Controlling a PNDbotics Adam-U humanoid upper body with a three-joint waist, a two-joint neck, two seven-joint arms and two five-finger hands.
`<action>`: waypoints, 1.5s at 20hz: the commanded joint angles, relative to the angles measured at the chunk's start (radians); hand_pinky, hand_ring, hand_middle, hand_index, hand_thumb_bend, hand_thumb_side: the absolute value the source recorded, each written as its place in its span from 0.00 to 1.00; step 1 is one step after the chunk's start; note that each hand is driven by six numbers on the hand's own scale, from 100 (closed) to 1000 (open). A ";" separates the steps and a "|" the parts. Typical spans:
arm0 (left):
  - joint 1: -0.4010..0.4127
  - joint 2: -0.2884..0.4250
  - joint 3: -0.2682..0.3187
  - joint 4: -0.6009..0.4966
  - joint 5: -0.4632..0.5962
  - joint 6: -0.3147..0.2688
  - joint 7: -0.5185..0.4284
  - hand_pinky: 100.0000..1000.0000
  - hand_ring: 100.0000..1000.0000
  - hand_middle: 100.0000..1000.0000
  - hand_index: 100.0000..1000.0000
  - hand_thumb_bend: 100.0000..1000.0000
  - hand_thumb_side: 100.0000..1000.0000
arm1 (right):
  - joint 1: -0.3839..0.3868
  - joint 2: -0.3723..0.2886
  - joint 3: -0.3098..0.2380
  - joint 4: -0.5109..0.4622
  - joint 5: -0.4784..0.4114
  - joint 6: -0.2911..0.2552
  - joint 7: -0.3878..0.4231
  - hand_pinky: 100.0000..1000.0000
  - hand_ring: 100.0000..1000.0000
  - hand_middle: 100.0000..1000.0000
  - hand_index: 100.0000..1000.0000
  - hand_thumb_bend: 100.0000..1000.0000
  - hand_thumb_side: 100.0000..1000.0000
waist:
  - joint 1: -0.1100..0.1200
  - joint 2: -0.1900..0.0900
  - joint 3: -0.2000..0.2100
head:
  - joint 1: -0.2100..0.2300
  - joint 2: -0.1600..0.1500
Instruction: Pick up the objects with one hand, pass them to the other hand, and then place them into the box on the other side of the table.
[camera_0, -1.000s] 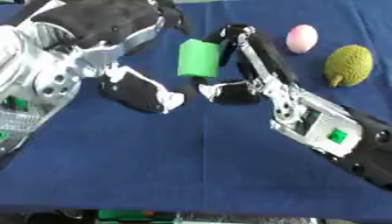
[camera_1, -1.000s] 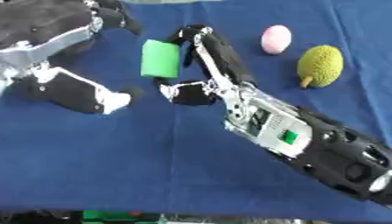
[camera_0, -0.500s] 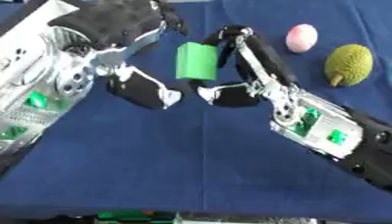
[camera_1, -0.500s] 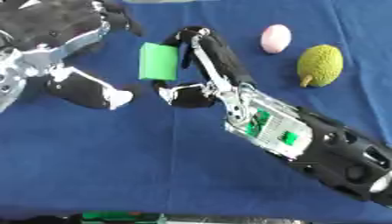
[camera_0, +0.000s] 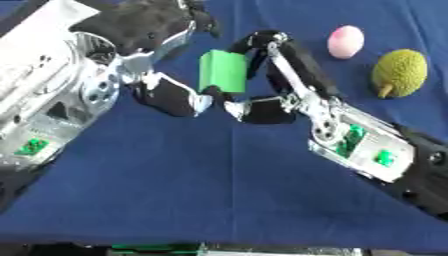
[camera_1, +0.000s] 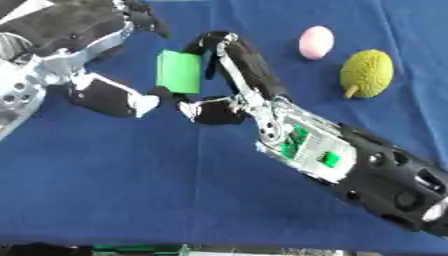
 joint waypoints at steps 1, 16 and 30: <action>-0.009 -0.002 0.003 0.019 -0.008 -0.010 0.010 0.89 0.83 0.78 0.85 0.29 0.31 | -0.019 -0.004 -0.008 -0.010 0.011 -0.004 -0.007 0.00 0.44 0.56 0.44 0.27 0.00 | -0.001 -0.015 -0.002 | 0.008 0.003; -0.002 -0.030 -0.005 0.100 -0.055 -0.064 0.044 0.89 0.83 0.79 0.86 0.33 0.34 | -0.023 -0.008 -0.001 -0.010 0.017 -0.016 -0.022 0.00 0.43 0.55 0.44 0.21 0.00 | -0.003 -0.012 0.000 | 0.016 -0.004; -0.009 -0.027 -0.008 0.050 0.024 -0.023 0.119 0.84 0.76 0.68 0.73 0.03 0.22 | -0.017 -0.007 0.001 -0.010 0.025 -0.008 -0.014 0.00 0.43 0.56 0.44 0.20 0.00 | -0.003 -0.010 0.000 | 0.017 0.000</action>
